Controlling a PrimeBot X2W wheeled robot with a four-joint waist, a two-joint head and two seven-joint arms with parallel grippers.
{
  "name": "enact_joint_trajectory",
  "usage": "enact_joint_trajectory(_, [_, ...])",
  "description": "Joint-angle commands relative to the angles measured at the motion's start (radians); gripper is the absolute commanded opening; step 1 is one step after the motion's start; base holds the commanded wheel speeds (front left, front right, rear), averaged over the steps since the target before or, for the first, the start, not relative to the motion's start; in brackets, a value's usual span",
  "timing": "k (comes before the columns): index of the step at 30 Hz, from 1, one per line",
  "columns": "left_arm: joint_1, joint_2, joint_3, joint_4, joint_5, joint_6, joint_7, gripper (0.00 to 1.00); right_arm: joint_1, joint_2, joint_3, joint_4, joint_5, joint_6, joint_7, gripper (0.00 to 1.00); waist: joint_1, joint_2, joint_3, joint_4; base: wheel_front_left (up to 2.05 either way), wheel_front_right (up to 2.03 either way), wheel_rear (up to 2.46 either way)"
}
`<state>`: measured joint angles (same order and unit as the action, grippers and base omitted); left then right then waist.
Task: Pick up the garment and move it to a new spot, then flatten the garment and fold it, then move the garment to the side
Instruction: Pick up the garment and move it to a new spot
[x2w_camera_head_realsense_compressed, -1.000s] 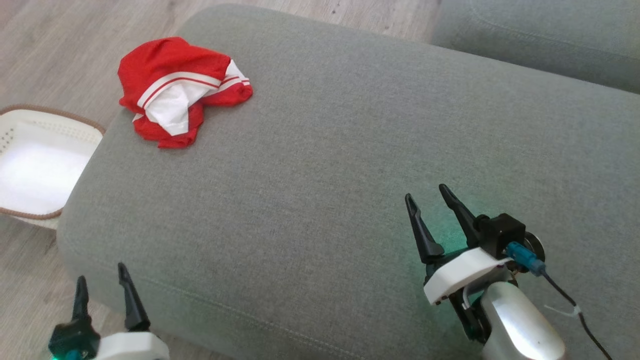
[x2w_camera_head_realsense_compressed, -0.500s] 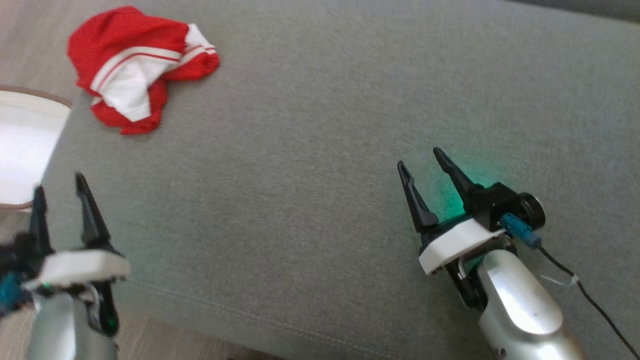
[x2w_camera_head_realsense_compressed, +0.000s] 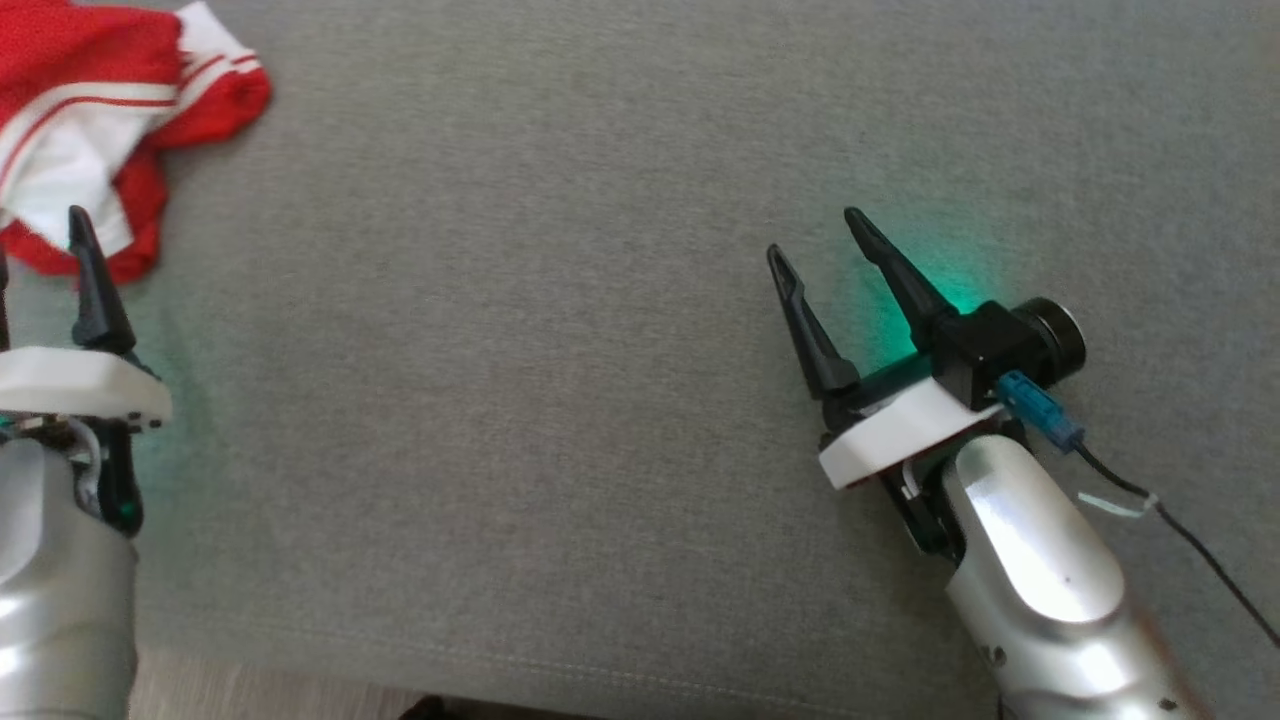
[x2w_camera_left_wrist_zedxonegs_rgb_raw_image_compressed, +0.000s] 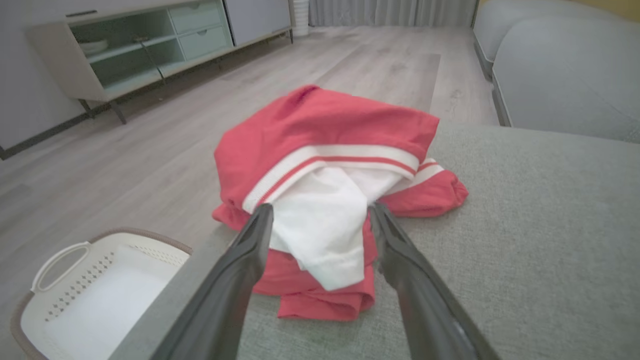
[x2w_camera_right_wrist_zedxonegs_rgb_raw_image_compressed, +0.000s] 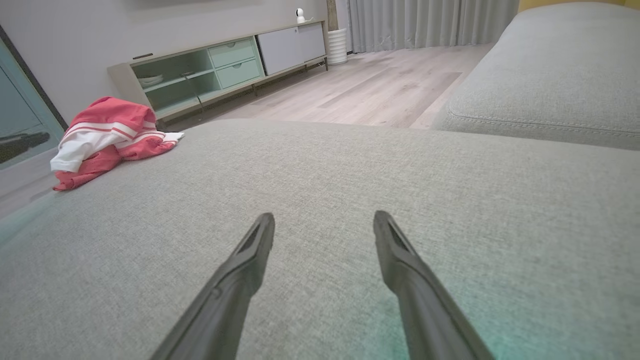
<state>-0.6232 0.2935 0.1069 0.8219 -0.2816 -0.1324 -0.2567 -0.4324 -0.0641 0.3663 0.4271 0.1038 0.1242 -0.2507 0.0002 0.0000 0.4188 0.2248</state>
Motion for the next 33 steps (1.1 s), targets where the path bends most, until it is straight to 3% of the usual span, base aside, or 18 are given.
enact_joint_trajectory(1, [-0.033,0.075,0.007,0.013,-0.026,0.002,-0.005,1.0,-0.022,0.014,0.028,-0.038,-0.01,0.007,-0.011,1.0,-0.0002,0.0,0.028,-0.03,0.0,0.0,0.0])
enact_joint_trajectory(12, [-0.142,0.157,-0.127,0.242,-0.203,0.002,0.116,1.0,-0.034,0.014,0.015,-0.062,-0.026,0.007,-0.011,1.0,-0.0002,0.0,0.072,-0.079,0.0,0.0,0.0])
enact_joint_trajectory(13, [-0.148,0.157,-0.135,0.249,-0.213,0.002,0.119,0.42,-0.035,0.014,0.011,-0.063,-0.027,0.007,-0.011,1.0,-0.0002,0.0,0.073,-0.08,0.0,0.0,0.0])
enact_joint_trajectory(14, [-0.152,0.159,-0.145,0.254,-0.22,0.002,0.117,0.0,-0.036,0.014,0.006,-0.063,-0.027,0.007,-0.011,1.0,-0.0002,0.0,0.074,-0.081,0.0,0.0,0.0])
enact_joint_trajectory(23, [-0.227,0.22,-0.24,0.191,-0.178,0.002,0.004,0.0,-0.024,0.014,-0.014,-0.06,0.004,0.007,-0.011,1.0,-0.0002,0.0,0.025,-0.081,0.0,0.0,0.0])
enact_joint_trajectory(27, [-0.281,0.224,-0.278,0.013,-0.117,0.002,-0.004,0.0,-0.006,0.014,-0.022,-0.059,0.037,0.007,-0.011,1.0,-0.0002,0.0,-0.031,-0.101,0.0,0.0,0.0])
enact_joint_trajectory(33, [-0.295,0.177,-0.332,-0.212,-0.066,0.002,-0.005,0.0,0.015,0.014,-0.021,-0.064,0.086,0.007,-0.011,1.0,-0.0002,0.0,-0.094,-0.178,0.0,0.0,0.0])
